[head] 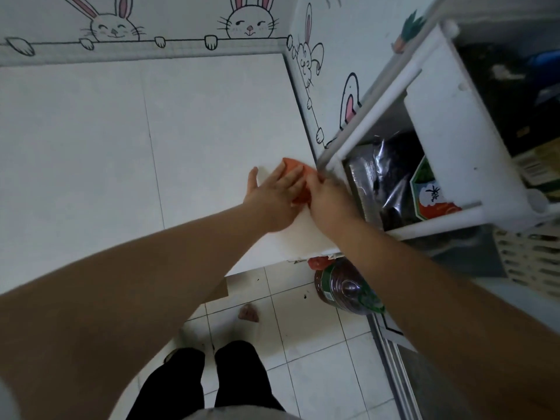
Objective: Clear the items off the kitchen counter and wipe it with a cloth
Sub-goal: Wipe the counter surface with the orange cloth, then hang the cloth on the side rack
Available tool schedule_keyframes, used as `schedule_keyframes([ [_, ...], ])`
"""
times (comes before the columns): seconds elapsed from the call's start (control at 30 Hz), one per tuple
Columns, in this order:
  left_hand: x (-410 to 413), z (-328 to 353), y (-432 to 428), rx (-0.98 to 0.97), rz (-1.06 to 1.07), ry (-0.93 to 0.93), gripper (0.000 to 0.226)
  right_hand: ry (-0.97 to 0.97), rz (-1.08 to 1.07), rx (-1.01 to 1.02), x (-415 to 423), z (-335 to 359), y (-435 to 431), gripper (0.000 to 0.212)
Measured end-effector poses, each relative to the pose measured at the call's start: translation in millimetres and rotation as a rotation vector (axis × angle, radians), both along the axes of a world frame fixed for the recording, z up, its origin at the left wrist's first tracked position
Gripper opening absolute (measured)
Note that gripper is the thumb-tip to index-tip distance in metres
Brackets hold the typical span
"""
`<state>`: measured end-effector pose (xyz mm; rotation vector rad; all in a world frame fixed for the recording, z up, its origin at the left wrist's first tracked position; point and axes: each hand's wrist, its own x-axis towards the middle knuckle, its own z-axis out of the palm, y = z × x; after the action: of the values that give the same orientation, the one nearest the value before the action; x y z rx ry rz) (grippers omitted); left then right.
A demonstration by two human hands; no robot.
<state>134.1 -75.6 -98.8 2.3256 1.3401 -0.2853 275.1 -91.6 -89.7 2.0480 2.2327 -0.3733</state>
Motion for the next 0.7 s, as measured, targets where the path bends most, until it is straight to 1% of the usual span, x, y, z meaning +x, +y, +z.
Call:
schedule_keyframes([
  [0.07,0.2,-1.0,-27.1,0.021,-0.083,-0.003,0.064,0.018,-0.035,-0.026,5.4,0.8,-32.5,0.040],
  [0.17,2.9,-1.5,-65.9,0.003,-0.156,0.000,0.067,0.035,-0.113,-0.139,10.8,-3.2,-73.4,0.044],
  [0.23,2.6,-2.9,-82.5,0.000,-0.199,0.019,0.069,0.050,-0.125,-0.178,12.2,-6.0,-90.6,0.045],
  [0.4,-9.4,3.0,-96.8,-0.040,-0.275,0.081,0.078,0.132,-0.196,-0.299,2.7,20.4,-106.3,0.031],
  [0.47,-16.2,12.8,-98.3,-0.040,-0.248,0.056,0.079,0.155,-0.204,-0.305,-4.4,38.3,-104.6,0.021],
  [0.57,-26.3,32.4,-93.6,-0.047,-0.109,-0.019,0.076,0.133,-0.169,-0.245,-14.2,66.0,-93.9,0.009],
  [0.63,-31.9,48.2,-86.2,-0.009,-0.036,-0.072,0.066,0.146,-0.152,-0.188,-21.1,89.3,-86.2,0.003],
  [0.7,-36.1,65.2,-75.6,0.055,0.022,-0.132,0.053,0.157,-0.129,-0.120,-28.4,114.9,-79.2,0.004],
])
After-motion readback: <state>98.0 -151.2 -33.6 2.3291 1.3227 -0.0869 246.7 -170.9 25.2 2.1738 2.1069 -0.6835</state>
